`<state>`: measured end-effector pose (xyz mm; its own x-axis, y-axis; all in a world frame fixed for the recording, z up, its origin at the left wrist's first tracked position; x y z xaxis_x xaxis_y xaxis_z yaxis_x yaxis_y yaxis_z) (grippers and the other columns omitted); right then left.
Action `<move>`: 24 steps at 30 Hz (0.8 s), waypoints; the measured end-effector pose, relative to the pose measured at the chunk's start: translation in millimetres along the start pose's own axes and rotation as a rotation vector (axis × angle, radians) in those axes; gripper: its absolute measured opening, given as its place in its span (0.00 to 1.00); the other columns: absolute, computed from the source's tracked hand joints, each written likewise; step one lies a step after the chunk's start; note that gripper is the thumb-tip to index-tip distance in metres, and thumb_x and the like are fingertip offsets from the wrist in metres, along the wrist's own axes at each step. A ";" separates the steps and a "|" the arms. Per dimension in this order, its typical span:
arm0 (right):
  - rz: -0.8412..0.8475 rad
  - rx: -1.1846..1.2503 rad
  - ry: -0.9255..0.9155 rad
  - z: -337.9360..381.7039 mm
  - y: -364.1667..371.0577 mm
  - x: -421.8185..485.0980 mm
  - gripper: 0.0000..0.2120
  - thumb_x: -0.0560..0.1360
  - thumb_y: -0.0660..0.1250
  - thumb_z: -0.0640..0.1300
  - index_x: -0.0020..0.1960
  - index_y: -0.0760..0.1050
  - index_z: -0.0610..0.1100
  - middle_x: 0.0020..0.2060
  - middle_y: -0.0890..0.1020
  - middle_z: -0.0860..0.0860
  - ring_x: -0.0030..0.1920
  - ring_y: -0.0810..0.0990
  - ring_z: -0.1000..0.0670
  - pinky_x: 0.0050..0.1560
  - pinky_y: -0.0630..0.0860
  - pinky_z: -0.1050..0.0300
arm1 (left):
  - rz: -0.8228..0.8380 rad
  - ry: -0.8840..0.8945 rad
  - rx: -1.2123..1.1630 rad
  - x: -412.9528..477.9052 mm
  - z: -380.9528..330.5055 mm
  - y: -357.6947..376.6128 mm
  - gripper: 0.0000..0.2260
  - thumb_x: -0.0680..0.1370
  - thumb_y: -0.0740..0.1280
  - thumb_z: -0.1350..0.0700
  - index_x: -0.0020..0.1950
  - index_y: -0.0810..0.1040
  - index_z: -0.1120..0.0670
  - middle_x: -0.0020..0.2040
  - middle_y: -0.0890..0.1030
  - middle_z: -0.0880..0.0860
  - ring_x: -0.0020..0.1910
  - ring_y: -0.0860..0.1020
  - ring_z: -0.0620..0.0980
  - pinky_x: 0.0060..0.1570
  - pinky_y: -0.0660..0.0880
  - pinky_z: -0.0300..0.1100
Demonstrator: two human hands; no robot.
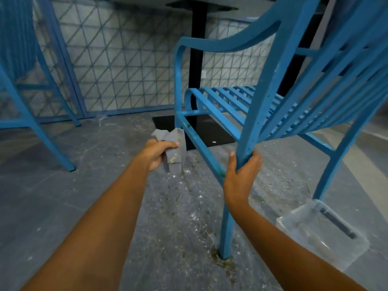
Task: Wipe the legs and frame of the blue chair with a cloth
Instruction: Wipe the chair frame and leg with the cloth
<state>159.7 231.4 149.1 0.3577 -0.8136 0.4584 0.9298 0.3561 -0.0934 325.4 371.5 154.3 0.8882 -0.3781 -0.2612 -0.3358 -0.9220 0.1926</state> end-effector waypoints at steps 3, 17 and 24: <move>-0.016 0.051 0.006 -6.3 10.0 -2.9 0.17 0.78 0.60 0.47 0.65 0.61 0.48 0.54 0.71 0.50 0.55 0.73 0.50 0.52 0.73 0.58 | -0.079 0.050 0.051 26.4 3.7 -1.6 0.16 0.74 0.68 0.65 0.61 0.73 0.64 0.55 0.78 0.61 0.54 0.77 0.56 0.60 0.74 0.55; -0.126 0.008 0.029 -14.6 23.3 -2.8 0.16 0.77 0.60 0.50 0.62 0.60 0.58 0.48 0.74 0.53 0.45 0.76 0.52 0.44 0.77 0.55 | -0.214 0.185 0.149 113.0 -12.5 13.7 0.16 0.79 0.62 0.56 0.65 0.72 0.60 0.61 0.77 0.60 0.56 0.77 0.56 0.57 0.74 0.49; -0.077 0.036 0.001 -19.2 21.0 -1.8 0.16 0.77 0.60 0.52 0.57 0.58 0.70 0.43 0.71 0.60 0.41 0.73 0.56 0.42 0.77 0.55 | -0.257 0.158 0.161 165.4 -30.6 31.4 0.16 0.80 0.59 0.52 0.65 0.71 0.58 0.62 0.77 0.59 0.59 0.76 0.59 0.60 0.74 0.55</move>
<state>180.3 231.6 129.3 0.2856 -0.8394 0.4625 0.9506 0.3092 -0.0258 471.4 282.5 146.1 0.9835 -0.1254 -0.1301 -0.1285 -0.9916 -0.0155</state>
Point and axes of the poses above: each hand's wrist, its own x-axis towards the middle knuckle, its own y-axis out of the palm, z = x × y, the point moved 2 cm from there along x, towards the middle knuckle
